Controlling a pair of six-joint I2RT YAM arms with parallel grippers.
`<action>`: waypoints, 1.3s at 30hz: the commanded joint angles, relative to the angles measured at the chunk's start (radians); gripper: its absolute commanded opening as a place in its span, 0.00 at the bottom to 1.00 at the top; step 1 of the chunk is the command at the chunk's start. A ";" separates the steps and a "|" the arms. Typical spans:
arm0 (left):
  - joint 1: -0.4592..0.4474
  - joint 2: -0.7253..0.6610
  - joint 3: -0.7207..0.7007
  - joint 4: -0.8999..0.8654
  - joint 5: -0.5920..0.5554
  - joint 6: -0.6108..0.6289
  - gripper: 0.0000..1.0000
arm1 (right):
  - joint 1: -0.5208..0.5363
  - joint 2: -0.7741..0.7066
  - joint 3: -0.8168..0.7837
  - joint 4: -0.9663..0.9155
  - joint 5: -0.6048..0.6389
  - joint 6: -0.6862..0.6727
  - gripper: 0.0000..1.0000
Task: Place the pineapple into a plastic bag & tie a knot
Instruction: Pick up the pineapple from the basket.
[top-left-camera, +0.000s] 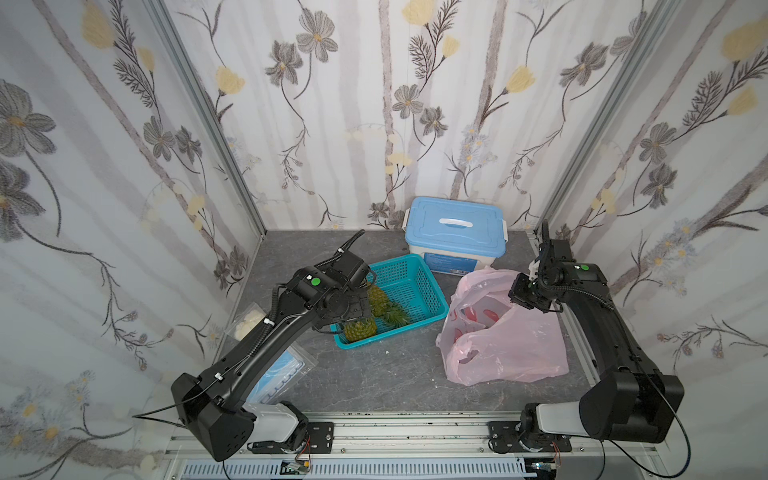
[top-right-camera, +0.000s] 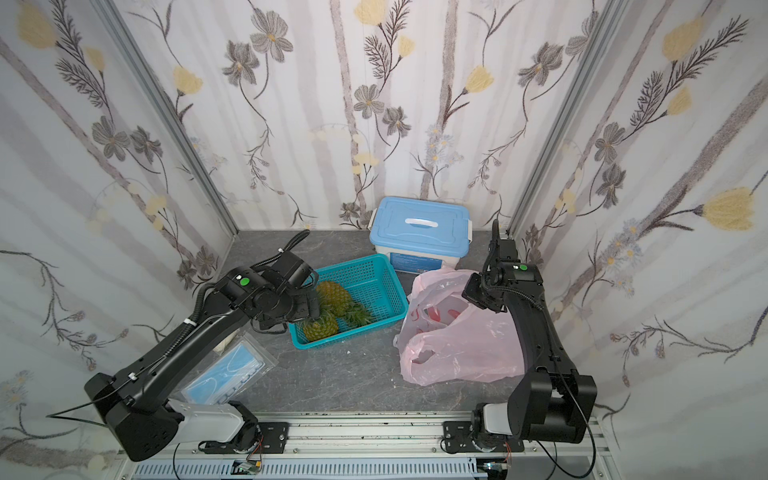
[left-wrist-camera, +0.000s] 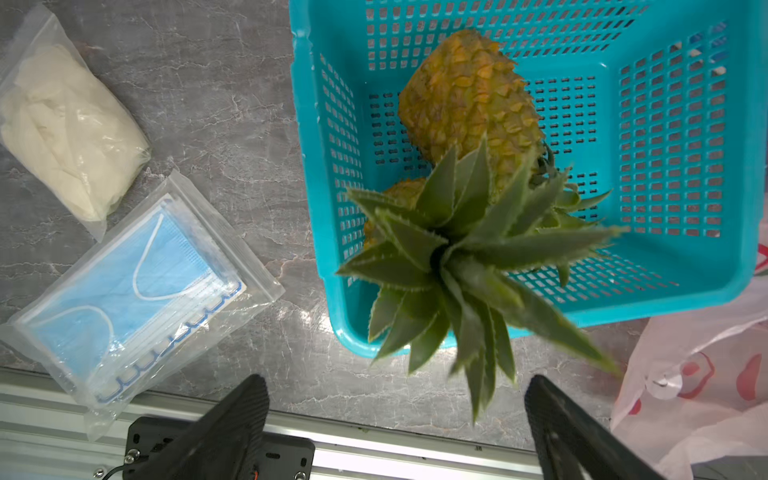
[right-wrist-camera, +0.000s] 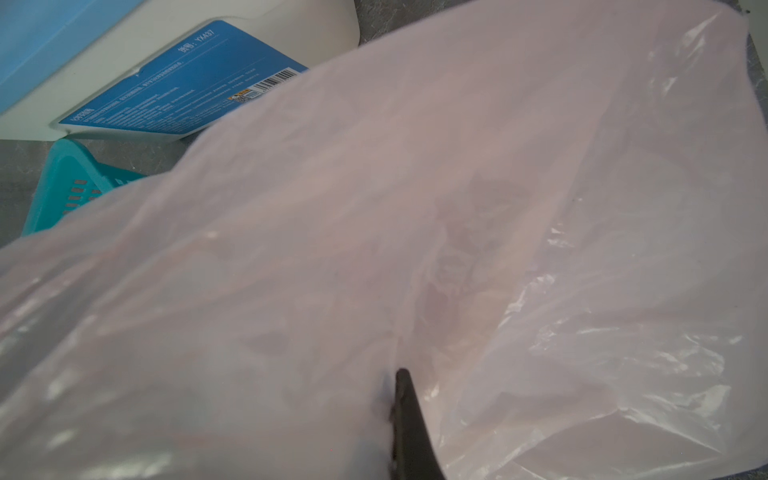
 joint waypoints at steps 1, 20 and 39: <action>0.023 0.063 0.013 0.098 0.044 0.115 1.00 | 0.001 0.003 -0.013 0.048 -0.032 -0.029 0.00; 0.041 0.220 -0.050 0.102 0.066 0.218 0.67 | 0.001 0.020 -0.048 0.102 -0.078 -0.047 0.00; 0.024 -0.101 -0.039 0.360 0.196 0.319 0.00 | 0.010 0.024 -0.065 0.168 -0.163 -0.123 0.00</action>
